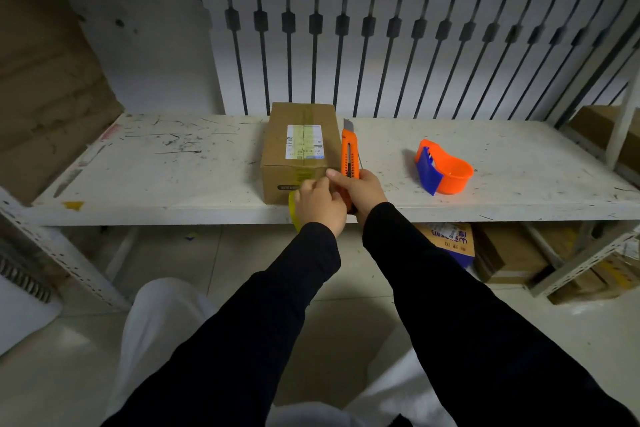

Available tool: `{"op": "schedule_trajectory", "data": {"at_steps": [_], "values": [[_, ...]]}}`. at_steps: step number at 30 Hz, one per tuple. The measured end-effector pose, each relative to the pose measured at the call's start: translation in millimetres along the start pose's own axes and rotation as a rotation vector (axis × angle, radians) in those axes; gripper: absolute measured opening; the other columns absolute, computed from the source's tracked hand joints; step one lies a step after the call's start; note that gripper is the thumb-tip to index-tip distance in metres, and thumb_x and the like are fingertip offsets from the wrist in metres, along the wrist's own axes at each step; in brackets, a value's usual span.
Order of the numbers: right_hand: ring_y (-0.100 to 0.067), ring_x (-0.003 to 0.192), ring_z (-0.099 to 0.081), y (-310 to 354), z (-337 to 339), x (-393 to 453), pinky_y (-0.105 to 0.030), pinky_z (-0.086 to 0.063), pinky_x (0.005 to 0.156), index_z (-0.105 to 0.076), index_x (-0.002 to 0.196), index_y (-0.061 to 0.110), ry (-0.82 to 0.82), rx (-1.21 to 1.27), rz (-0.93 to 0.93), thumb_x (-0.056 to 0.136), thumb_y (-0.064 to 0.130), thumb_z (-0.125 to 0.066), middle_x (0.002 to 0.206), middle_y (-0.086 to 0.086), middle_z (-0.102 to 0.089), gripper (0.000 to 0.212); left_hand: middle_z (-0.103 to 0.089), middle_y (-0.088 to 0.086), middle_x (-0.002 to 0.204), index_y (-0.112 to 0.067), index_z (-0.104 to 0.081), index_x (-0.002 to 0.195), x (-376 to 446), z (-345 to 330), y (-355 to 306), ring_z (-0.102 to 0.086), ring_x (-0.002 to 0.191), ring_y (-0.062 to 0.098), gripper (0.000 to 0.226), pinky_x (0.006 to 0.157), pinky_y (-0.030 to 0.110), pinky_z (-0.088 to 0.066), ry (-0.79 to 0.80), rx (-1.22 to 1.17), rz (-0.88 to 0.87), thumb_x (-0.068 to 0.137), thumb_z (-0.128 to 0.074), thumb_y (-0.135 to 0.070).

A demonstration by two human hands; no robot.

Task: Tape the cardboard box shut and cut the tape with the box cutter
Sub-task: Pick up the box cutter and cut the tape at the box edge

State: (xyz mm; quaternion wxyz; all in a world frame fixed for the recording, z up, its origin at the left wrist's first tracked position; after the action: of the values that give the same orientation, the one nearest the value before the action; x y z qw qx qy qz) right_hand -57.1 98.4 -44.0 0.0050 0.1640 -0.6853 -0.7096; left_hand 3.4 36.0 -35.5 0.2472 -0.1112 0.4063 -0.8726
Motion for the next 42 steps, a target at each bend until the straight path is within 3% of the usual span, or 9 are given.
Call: {"op": "schedule_trajectory", "data": {"at_steps": [3, 9, 13, 16, 19, 22, 26, 31, 42], "values": [[-0.025, 0.083, -0.061, 2.4, -10.3, 5.0, -0.038, -0.056, 0.080, -0.053, 0.098, 0.010, -0.091, -0.241, 0.047, 0.072, 0.027, -0.077, 0.089, -0.009, -0.061, 0.039, -0.038, 0.008, 0.143, -0.016, -0.047, 0.130, 3.9, 4.6, 12.4, -0.030, 0.131, 0.029, 0.037, 0.112, 0.038, -0.026, -0.047, 0.039, 0.083, 0.095, -0.039, -0.019], [-0.023, 0.084, -0.058, 5.8, -26.2, 16.2, -0.033, -0.053, 0.080, -0.054, 0.100, 0.010, -0.165, -0.543, 0.169, 0.079, 0.022, -0.071, 0.089, -0.006, -0.058, 0.029, -0.036, 0.013, 0.143, -0.012, -0.037, 0.136, 15.6, 8.7, 32.4, -0.031, 0.132, 0.030, 0.049, 0.111, 0.039, -0.029, -0.064, -0.049, 0.218, 0.093, -0.048, -0.032], [-0.026, 0.098, -0.058, 9.0, -35.2, 25.5, -0.040, -0.052, 0.089, -0.058, 0.103, 0.012, -0.240, -0.826, 0.313, 0.079, 0.027, -0.070, 0.102, -0.009, -0.061, 0.031, -0.039, 0.017, 0.139, -0.008, -0.038, 0.134, 22.6, 7.6, 39.8, -0.033, 0.129, 0.032, 0.052, 0.110, 0.040, -0.030, 0.000, -0.084, 0.296, 0.091, -0.048, -0.036], [-0.027, 0.110, -0.052, 11.9, -41.9, 29.8, -0.038, -0.043, 0.098, -0.059, 0.105, 0.011, -0.247, -1.001, 0.460, 0.077, 0.028, -0.072, 0.111, -0.008, -0.060, 0.036, -0.041, 0.017, 0.139, -0.006, -0.037, 0.136, 28.9, 7.1, 41.7, -0.036, 0.130, 0.032, 0.053, 0.109, 0.040, -0.032, 0.020, -0.155, 0.348, 0.093, -0.046, -0.035], [-0.028, 0.106, -0.055, 12.7, -48.0, 35.9, -0.039, -0.046, 0.097, -0.057, 0.106, 0.013, -0.156, -0.964, 0.418, 0.076, 0.025, -0.073, 0.111, -0.010, -0.060, 0.036, -0.055, 0.013, 0.123, -0.005, -0.041, 0.130, 35.4, 6.7, 39.1, -0.052, 0.115, 0.030, 0.044, 0.093, 0.035, -0.044, 0.039, -0.371, 0.402, 0.094, -0.046, -0.030], [-0.029, 0.111, -0.051, 10.2, -48.6, 41.6, -0.039, -0.043, 0.096, -0.055, 0.112, 0.014, -0.077, -1.023, 0.390, 0.078, 0.024, -0.071, 0.116, -0.010, -0.056, 0.038, -0.058, 0.007, 0.090, -0.008, -0.054, 0.106, 39.7, 6.4, 37.3, -0.052, 0.089, 0.024, 0.020, 0.076, 0.028, -0.039, 0.035, -0.459, 0.362, 0.094, -0.046, -0.022], [-0.027, 0.110, -0.053, 7.4, -43.0, 43.9, -0.036, -0.045, 0.093, -0.052, 0.119, 0.014, -0.053, -1.065, 0.414, 0.080, 0.022, -0.069, 0.117, -0.008, -0.058, 0.043, -0.065, 0.013, 0.106, -0.003, -0.060, 0.110, 38.7, 4.0, 40.9, -0.059, 0.098, 0.030, 0.030, 0.086, 0.034, -0.046, 0.024, -0.458, 0.324, 0.088, -0.056, -0.024], [-0.027, 0.102, -0.055, 7.5, -42.0, 42.7, -0.034, -0.046, 0.086, -0.050, 0.116, 0.014, -0.069, -1.189, 0.462, 0.083, 0.022, -0.065, 0.113, -0.009, -0.059, 0.038, -0.064, 0.016, 0.103, -0.006, -0.061, 0.104, 44.1, 5.2, 42.6, -0.059, 0.102, 0.034, 0.024, 0.090, 0.037, -0.045, 0.082, -0.422, 0.278, 0.088, -0.057, -0.023], [-0.025, 0.105, -0.055, 11.1, -45.1, 35.7, -0.034, -0.043, 0.092, -0.049, 0.116, 0.011, -0.061, -1.264, 0.518, 0.086, 0.021, -0.063, 0.115, -0.008, -0.059, 0.034, -0.057, 0.009, 0.117, -0.010, -0.052, 0.123, 39.8, 0.2, 54.6, -0.054, 0.112, 0.028, 0.039, 0.091, 0.032, -0.039, 0.103, -0.538, 0.348, 0.085, -0.057, -0.015]]}}
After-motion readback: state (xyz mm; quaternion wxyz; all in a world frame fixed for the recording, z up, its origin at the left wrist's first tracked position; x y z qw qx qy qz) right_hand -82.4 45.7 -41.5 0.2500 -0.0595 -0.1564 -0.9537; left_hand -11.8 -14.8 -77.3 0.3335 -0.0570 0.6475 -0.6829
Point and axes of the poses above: each hand's wrist, its own x-axis towards the middle knuckle, its own z-axis out of the back of the hand, y = z × x, the point moved 1 cm from there along x, towards the middle knuckle
